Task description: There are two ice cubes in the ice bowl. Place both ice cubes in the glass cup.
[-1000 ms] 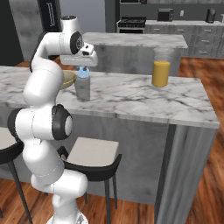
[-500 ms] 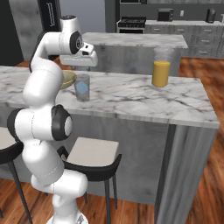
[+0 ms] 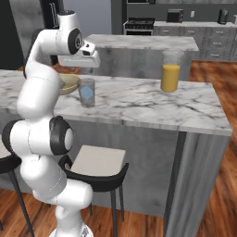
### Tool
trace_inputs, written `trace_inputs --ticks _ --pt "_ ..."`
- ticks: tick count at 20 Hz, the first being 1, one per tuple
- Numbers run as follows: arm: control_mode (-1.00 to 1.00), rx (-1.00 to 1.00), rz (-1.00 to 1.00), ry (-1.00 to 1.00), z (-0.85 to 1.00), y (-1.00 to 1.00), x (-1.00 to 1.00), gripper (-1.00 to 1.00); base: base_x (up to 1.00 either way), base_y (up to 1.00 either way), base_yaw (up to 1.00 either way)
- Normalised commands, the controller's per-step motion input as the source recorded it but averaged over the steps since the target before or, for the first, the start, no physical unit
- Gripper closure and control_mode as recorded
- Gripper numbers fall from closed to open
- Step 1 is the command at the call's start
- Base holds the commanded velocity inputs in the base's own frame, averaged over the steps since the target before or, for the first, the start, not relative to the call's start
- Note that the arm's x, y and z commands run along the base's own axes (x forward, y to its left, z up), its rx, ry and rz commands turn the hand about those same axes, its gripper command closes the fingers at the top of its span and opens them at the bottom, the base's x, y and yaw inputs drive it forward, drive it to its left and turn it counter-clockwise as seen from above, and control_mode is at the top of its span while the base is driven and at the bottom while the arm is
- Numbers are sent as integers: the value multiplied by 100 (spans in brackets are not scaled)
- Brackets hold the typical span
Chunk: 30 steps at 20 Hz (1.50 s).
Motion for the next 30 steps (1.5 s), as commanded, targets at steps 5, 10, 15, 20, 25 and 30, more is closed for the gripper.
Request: trace_inputs --ticks 5,10,15,20,25,30 --pt "-100 5 7 -23 0 0 -100 -100 0 0 0" --pt "-100 22 1 -13 8 18 -47 -100 0 0 0" --pt "-100 27 0 -7 13 44 -11 -100 0 0 0" --pt "-100 8 -1 -2 12 60 1 -100 0 0 0" --pt "-100 0 -6 0 0 67 3 -100 0 0 0" --pt "-100 0 -3 1 0 46 18 -100 0 0 0"
